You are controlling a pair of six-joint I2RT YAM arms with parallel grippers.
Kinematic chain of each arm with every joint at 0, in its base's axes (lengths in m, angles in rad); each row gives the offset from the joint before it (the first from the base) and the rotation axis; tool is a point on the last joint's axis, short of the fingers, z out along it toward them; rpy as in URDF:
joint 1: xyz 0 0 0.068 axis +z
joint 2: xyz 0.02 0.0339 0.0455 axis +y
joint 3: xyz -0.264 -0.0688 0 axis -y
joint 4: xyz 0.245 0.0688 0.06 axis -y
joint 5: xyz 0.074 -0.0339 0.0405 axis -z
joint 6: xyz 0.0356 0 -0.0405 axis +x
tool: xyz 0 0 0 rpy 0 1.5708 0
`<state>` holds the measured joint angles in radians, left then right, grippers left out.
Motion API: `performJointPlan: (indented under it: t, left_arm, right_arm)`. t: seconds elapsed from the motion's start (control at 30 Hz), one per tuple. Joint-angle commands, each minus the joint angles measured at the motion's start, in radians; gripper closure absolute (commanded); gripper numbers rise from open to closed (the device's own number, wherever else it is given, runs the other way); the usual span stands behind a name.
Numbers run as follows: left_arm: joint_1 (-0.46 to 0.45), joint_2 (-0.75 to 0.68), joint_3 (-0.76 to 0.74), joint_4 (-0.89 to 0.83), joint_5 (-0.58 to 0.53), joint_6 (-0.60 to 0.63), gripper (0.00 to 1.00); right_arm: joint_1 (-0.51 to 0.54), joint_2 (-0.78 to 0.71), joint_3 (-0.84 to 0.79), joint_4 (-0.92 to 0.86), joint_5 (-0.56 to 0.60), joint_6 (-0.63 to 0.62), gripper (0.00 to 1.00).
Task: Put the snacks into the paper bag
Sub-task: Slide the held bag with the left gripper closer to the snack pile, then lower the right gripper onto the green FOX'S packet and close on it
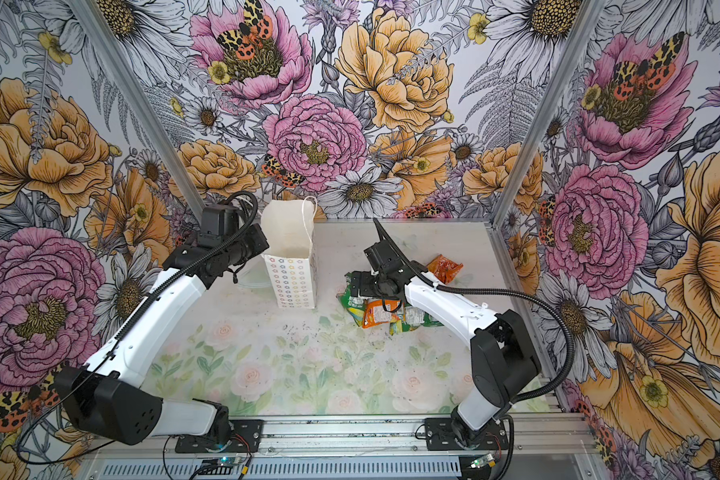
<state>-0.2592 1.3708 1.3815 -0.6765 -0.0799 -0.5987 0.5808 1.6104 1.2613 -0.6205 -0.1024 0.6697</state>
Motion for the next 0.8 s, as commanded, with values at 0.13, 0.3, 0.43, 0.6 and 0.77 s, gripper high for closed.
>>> performJointPlan:
  t: [0.13,0.3,0.43,0.6,0.77]
  left_arm:
    - [-0.008,-0.059,-0.053,0.084,-0.037,-0.043,1.0]
    - [-0.008,-0.081,-0.074,0.103,-0.028,-0.047,1.0]
    - [-0.008,-0.094,-0.092,0.12,-0.016,-0.056,1.0]
    - [-0.008,-0.098,-0.108,0.127,0.001,-0.059,1.0]
    - [-0.009,-0.087,-0.112,0.127,0.03,-0.056,1.0]
  right_arm:
    - [-0.006,-0.002,-0.002,0.0,-0.016,0.18,0.04]
    - [-0.002,-0.008,-0.021,-0.005,0.035,0.288,0.04]
    - [0.002,0.002,-0.017,-0.01,0.039,0.325,0.03]
    - [0.002,0.028,-0.007,-0.01,0.02,0.357,0.03]
    - [0.007,0.068,0.01,-0.01,-0.003,0.378,0.02]
